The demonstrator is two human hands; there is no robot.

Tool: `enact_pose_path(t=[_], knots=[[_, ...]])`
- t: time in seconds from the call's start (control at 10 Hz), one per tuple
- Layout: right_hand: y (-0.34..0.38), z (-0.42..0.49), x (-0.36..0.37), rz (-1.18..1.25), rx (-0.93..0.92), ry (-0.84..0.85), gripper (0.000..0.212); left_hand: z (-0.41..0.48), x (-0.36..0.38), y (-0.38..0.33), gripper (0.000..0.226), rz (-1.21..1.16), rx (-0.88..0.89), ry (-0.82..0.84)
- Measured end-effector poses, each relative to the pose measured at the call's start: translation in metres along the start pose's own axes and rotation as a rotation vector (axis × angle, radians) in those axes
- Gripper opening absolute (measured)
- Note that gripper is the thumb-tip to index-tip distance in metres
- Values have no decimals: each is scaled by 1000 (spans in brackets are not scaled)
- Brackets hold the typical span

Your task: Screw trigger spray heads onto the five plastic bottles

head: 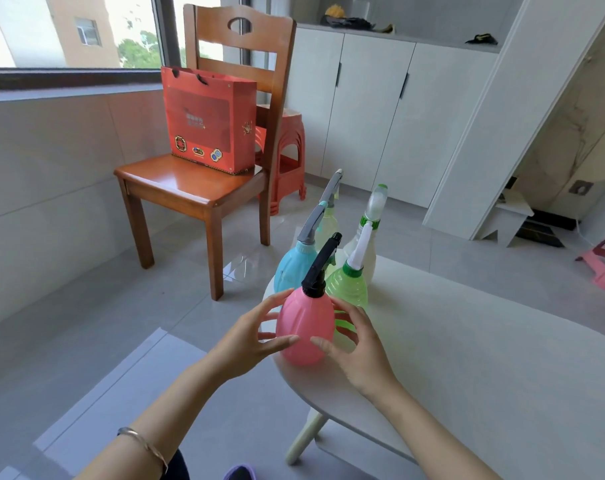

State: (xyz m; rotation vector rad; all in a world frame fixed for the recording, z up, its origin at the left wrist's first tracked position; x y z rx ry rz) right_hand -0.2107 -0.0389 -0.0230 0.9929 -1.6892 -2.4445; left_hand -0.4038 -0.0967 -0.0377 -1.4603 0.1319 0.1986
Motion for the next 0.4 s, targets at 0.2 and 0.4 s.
enact_pose_path(t=[0.2, 0.4], knots=[[-5, 1, 0, -22, 10, 1, 65, -1, 0, -2, 68, 12, 8, -4], [-2, -2, -6, -7, 1, -86, 57, -5, -11, -9, 75, 222, 57, -64]])
Point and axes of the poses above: each hand's wrist, its own z-axis towards the middle knuckle, its own x-axis out of the palm, y = z × x, the point moved 2 cm from there along z, towards the middle knuckle, and after that the axes turned 10 degrees about -z, right-handed, at the moved point
